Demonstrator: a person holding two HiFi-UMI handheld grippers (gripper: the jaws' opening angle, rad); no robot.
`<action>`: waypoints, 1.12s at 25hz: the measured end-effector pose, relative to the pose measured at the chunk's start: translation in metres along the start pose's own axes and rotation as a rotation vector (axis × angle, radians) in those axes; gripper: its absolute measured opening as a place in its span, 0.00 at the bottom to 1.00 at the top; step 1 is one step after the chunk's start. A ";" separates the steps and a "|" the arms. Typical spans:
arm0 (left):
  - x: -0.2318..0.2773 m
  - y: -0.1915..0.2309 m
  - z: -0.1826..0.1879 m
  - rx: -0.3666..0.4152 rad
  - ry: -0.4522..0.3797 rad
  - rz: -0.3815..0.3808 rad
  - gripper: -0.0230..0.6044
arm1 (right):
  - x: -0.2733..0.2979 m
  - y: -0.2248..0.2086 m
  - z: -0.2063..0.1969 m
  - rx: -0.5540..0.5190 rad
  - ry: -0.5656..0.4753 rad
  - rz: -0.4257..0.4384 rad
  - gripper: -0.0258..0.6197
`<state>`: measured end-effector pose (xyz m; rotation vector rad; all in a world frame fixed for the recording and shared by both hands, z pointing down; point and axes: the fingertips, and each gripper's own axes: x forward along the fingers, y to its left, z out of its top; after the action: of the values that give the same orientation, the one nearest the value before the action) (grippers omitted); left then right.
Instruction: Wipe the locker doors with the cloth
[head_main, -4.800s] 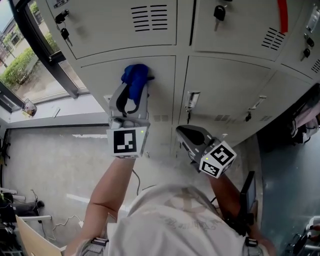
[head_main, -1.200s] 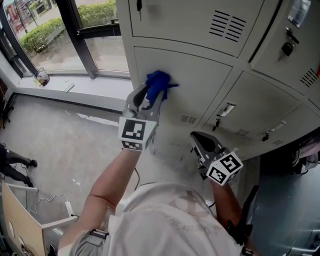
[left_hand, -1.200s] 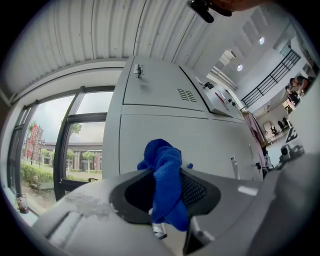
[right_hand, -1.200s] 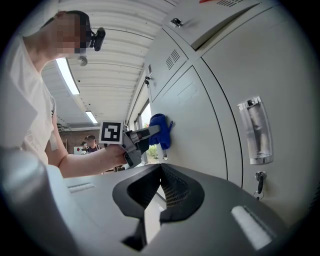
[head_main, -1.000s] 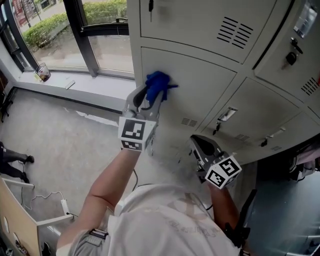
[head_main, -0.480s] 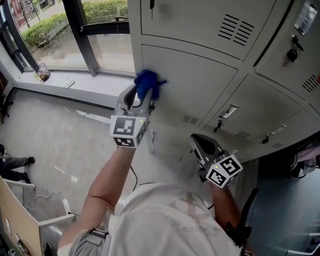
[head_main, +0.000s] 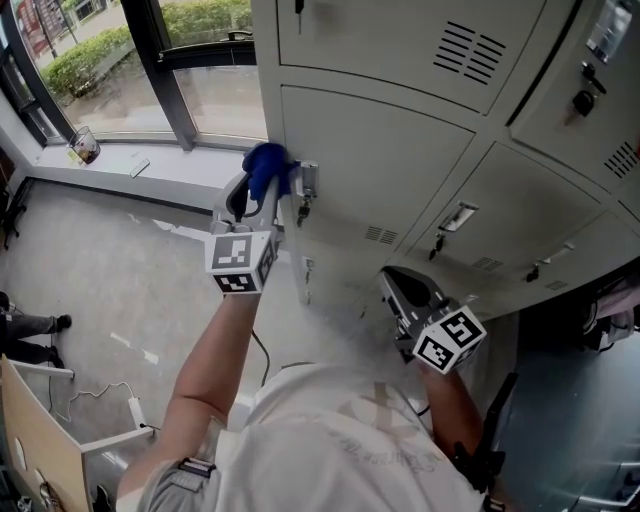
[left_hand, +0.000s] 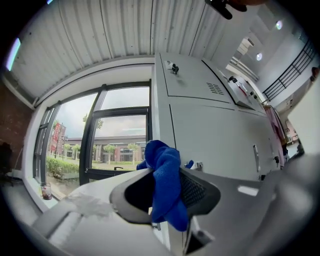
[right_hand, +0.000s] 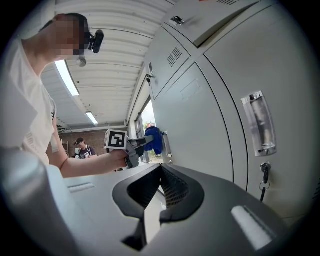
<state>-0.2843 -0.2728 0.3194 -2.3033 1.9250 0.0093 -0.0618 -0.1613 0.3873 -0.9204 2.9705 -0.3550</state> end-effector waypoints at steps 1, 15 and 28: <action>-0.001 -0.002 -0.001 0.007 0.002 -0.001 0.26 | 0.000 0.001 0.000 -0.001 0.002 0.002 0.05; 0.012 -0.023 -0.012 -0.053 0.021 -0.012 0.25 | -0.008 -0.002 0.001 0.025 -0.016 0.005 0.05; 0.011 -0.067 -0.004 -0.040 0.014 -0.092 0.24 | -0.008 -0.002 0.004 0.026 -0.035 0.020 0.05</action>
<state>-0.2168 -0.2728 0.3290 -2.4217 1.8400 0.0224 -0.0535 -0.1590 0.3834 -0.8838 2.9341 -0.3722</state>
